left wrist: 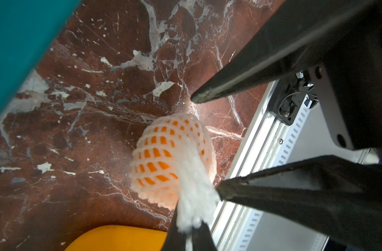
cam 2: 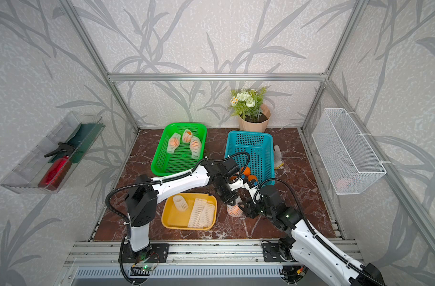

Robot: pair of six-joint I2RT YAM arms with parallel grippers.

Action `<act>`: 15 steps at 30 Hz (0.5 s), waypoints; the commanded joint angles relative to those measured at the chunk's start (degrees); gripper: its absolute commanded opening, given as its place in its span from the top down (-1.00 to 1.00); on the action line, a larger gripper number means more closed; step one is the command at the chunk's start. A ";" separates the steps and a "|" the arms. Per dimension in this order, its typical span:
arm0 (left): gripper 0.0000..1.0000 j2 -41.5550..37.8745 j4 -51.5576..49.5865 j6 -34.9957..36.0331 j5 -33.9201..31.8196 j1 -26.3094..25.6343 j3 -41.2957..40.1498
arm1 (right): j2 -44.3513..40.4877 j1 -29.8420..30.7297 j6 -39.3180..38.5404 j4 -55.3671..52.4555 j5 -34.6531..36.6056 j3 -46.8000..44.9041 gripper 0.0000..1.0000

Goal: Remove foam nets from oranges
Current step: Remove the foam net from the orange.

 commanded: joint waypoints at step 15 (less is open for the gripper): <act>1.00 1.94 -6.95 6.05 3.61 1.21 3.33 | 0.30 1.51 -1.72 -0.35 -0.94 -0.50 -0.43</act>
